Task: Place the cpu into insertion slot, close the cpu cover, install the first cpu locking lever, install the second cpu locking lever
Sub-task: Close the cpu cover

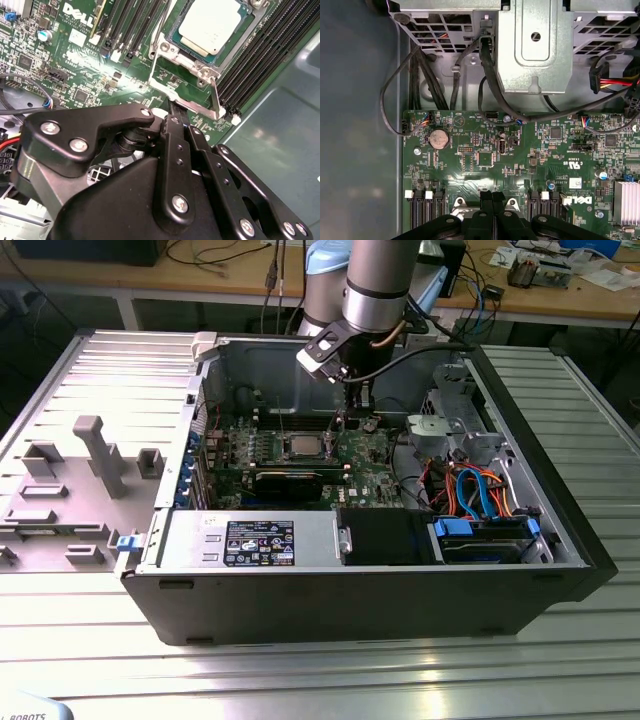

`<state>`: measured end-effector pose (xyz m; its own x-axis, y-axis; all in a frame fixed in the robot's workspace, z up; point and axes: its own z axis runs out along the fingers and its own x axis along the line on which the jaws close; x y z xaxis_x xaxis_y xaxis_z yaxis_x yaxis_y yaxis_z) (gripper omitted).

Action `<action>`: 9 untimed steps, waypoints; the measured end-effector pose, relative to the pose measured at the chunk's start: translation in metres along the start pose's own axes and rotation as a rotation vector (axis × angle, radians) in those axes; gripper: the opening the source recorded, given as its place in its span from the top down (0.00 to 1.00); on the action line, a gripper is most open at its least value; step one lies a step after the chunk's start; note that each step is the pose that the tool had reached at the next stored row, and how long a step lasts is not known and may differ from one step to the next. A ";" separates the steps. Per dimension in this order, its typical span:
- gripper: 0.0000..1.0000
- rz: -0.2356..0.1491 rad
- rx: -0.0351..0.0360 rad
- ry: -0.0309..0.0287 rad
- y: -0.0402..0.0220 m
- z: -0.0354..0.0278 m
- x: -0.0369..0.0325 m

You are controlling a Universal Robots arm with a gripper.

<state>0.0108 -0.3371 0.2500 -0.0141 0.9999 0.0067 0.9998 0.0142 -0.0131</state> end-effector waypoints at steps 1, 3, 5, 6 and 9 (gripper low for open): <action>0.89 0.000 0.0000 0.0000 -0.0004 0.0000 0.0000; 0.89 0.000 0.0001 0.0000 -0.0014 0.0000 0.0000; 0.89 0.000 0.0001 0.0000 -0.0021 0.0001 0.0000; 0.89 0.000 0.0001 0.0000 -0.0025 0.0001 0.0000; 0.89 0.000 0.0002 0.0000 -0.0042 0.0001 0.0001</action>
<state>0.0065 -0.3371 0.2500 -0.0141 0.9999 0.0067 0.9998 0.0142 -0.0134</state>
